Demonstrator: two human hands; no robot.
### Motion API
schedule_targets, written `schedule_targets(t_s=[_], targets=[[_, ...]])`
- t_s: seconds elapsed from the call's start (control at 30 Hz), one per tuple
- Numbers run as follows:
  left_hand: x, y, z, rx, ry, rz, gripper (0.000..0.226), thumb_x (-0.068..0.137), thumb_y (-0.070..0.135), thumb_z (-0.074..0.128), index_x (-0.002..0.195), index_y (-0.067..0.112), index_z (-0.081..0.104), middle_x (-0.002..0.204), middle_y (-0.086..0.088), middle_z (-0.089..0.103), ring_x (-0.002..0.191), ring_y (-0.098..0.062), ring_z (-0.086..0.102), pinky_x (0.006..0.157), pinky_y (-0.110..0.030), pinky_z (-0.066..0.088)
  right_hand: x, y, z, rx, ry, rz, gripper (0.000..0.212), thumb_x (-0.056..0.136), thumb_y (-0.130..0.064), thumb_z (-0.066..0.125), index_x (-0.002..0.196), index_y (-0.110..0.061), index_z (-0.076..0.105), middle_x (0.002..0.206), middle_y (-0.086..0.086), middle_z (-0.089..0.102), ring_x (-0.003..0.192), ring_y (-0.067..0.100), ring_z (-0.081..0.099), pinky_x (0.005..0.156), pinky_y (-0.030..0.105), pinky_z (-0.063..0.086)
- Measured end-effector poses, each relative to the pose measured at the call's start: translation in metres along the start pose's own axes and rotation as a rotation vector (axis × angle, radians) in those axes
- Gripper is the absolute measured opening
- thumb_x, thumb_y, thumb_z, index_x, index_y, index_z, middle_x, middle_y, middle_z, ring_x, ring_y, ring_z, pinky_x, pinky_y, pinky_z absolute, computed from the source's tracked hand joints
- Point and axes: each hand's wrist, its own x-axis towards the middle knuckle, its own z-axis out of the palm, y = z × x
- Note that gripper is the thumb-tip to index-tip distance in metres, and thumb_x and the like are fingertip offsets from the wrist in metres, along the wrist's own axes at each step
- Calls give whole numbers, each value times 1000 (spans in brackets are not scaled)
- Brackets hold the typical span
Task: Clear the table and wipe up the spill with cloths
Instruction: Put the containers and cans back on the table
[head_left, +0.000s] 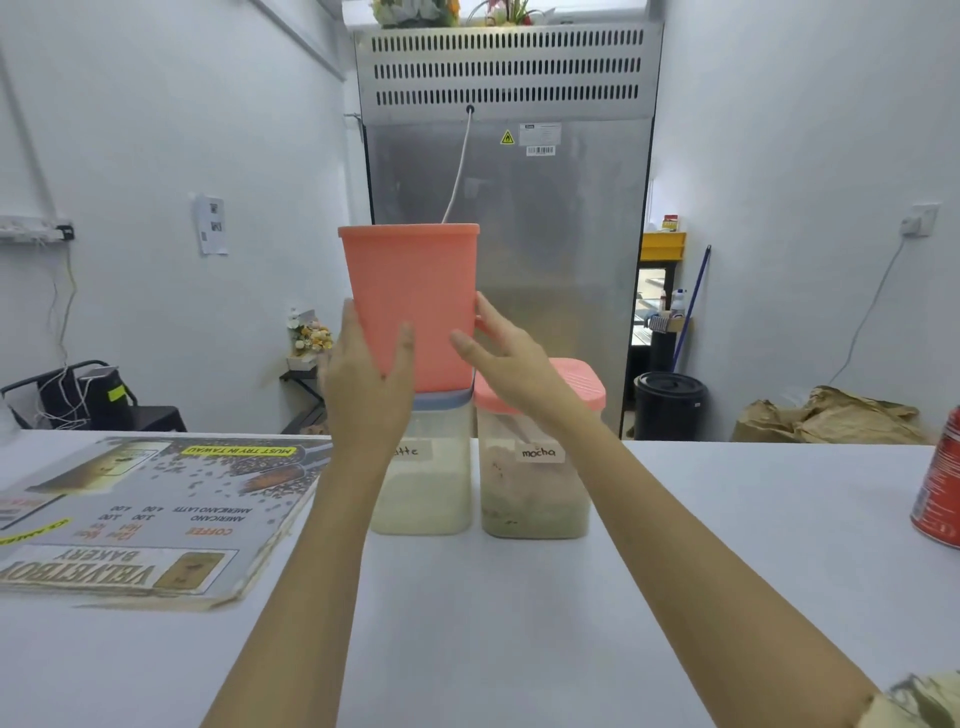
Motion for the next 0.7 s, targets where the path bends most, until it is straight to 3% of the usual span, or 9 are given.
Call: schedule_targets(t_s=[0.13,0.2,0.27,0.4,0.57,0.7], targets=[[8,13,1,10,27,106,54,96,27,48,145,11,32,128,-10,58,110,-27,58,93,-33,43,2,7,6,75,111,-60,71,95,-22,54,151,-29,12,138,-11,45,123,8,47,108,28,35],[12,18,6,-6,15,157,53,94,19,50,144,12,34,125,-9,61,105,-26,61,93,-33,45,1,8,-1,86,181,-95,73,93,-16,56,151,-27,13,129,-17,44,109,-3,46,102,20,37],[15,20,14,-30,-25,176,57,92,13,53,145,11,32,126,-9,60,107,-26,61,95,-34,47,-1,10,-7,56,251,-117,73,92,-11,58,150,-24,16,133,-17,43,107,-11,44,100,14,36],[8,15,29,-86,-93,175,60,89,11,53,145,9,30,127,-10,58,110,-27,59,94,-41,49,-7,17,-12,-41,335,-145,76,88,-11,62,150,-24,19,149,-4,38,132,13,43,110,33,37],[-3,18,31,-198,-135,100,57,85,-4,50,138,11,34,122,3,53,111,-22,56,95,-39,48,-13,23,-7,-133,377,-92,83,84,-4,66,150,-16,18,146,5,43,128,23,47,105,39,41],[-2,21,26,-162,-130,53,58,84,-9,48,137,10,32,130,-5,52,108,-18,54,86,-25,43,-17,22,3,-163,400,-101,84,81,-1,66,150,-15,19,143,7,45,127,24,47,104,40,42]])
